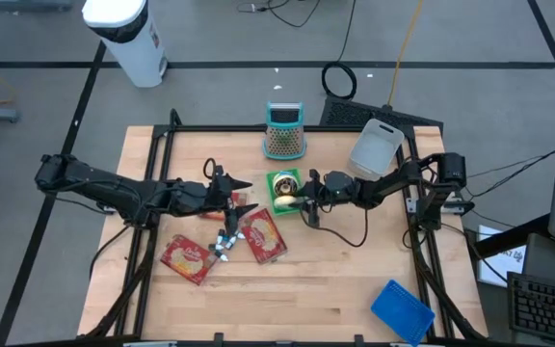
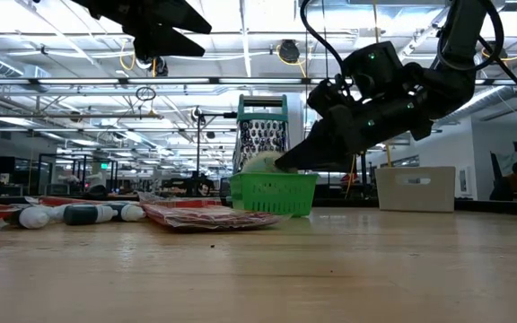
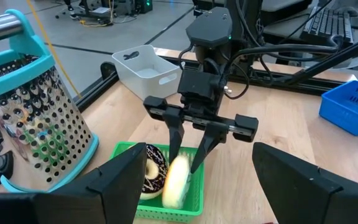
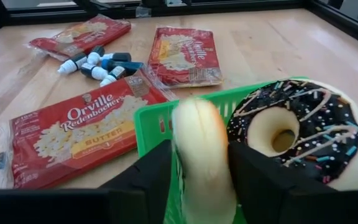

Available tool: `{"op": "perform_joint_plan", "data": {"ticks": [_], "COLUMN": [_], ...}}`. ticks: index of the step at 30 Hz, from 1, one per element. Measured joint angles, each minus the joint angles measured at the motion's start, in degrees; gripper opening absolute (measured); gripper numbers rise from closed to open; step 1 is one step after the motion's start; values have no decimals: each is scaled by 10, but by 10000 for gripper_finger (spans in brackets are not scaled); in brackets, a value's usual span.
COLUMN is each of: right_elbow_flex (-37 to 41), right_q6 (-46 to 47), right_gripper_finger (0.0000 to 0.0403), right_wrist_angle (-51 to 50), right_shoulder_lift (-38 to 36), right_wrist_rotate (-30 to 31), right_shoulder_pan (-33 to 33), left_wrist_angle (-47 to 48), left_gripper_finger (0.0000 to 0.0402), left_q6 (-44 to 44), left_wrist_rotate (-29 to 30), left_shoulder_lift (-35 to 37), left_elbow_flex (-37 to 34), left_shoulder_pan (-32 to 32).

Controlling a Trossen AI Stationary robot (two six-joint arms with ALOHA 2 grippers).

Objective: Pick & Place Food Item
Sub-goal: Put the light blue donut into the green bin, then put the top red popcorn bag into the gray bin

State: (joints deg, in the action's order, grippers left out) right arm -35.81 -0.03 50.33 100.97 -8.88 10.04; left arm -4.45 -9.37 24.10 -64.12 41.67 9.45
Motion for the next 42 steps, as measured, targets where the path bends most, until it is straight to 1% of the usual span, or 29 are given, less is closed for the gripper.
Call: {"op": "perform_joint_plan", "data": {"ticks": [4, 7, 11, 13, 16, 19, 21, 23, 28, 37, 40, 42], "right_elbow_flex": [0, 0, 0, 0, -1, -1, 0, 0, 0, 0, 0, 0], "right_q6": [9, 9, 7, -8, -53, -107, -126, -126, -72, -7, 12, 26], "right_gripper_finger": [179, 191, 196, 194, 189, 186, 186, 187, 189, 181, 181, 180], "right_wrist_angle": [0, 0, -3, -4, -24, -57, -82, -98, -150, -318, -368, -398], "right_shoulder_lift": [0, -6, -21, -33, -56, -79, -97, -121, -200, -361, -397, -414], "right_wrist_rotate": [0, 1, 20, 38, 93, 174, 227, 251, 253, 252, 252, 252], "right_shoulder_pan": [0, 0, -3, -10, -28, -50, -64, -79, -121, -186, -198, -203], "left_wrist_angle": [0, 0, 0, 0, 0, 0, 0, 0, 11, 62, 115, 167], "left_gripper_finger": [289, 290, 289, 290, 290, 289, 290, 290, 290, 289, 290, 290], "left_q6": [0, 0, 0, 0, 1, 1, 1, -5, -74, -86, -99, -142], "left_wrist_rotate": [0, 0, 0, 0, 0, 0, 0, 0, 0, -1, -2, -1], "left_shoulder_lift": [0, 0, 0, 0, 0, 0, 0, 0, 0, 0, 0, 0], "left_elbow_flex": [0, 0, 0, 0, 0, 0, 0, 0, 0, 0, 0, 0], "left_shoulder_pan": [0, 0, 0, 0, 0, 0, 0, 0, 0, 0, 0, -2]}}
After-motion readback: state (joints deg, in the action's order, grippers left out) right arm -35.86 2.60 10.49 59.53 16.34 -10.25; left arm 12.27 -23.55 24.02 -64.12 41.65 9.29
